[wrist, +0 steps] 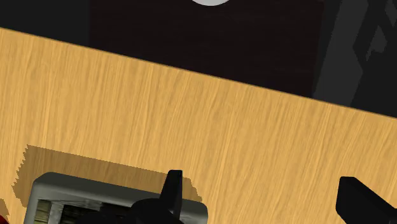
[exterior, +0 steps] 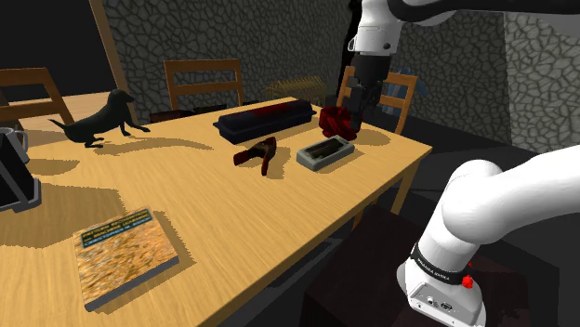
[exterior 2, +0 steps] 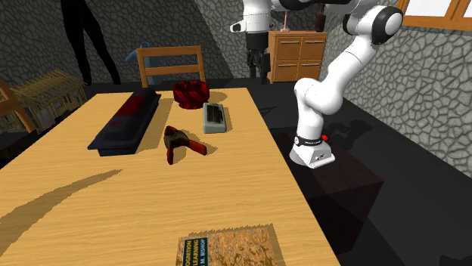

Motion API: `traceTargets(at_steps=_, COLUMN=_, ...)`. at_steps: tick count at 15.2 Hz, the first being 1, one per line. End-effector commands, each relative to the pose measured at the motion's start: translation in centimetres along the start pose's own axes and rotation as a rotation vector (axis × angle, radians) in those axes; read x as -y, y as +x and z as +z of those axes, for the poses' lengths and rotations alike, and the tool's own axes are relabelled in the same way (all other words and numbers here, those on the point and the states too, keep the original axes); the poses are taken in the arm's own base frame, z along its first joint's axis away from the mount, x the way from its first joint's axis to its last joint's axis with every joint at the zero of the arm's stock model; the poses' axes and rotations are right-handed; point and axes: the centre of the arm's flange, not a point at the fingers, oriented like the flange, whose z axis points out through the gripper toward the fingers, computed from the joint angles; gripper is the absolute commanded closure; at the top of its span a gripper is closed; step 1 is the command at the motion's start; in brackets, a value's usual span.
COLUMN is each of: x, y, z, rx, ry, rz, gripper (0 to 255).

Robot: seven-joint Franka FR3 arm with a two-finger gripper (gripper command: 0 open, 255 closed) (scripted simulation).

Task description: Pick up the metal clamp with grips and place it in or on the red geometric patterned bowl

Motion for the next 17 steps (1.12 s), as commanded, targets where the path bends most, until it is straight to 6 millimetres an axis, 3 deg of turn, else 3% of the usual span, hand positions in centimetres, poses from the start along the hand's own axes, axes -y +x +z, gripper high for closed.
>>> traceTargets(at_steps=1, x=0.0, y=0.0, z=0.0, rx=0.0, ry=0.0, rz=0.0, gripper=0)
traceTargets(at_steps=9, x=1.8, y=8.5, z=4.9, rx=-0.043, ry=-0.004, rz=0.149, gripper=0)
traceTargets(at_steps=17, x=2.3, y=17.5, z=9.4, rx=-0.085, ry=-0.007, rz=0.297, gripper=0)
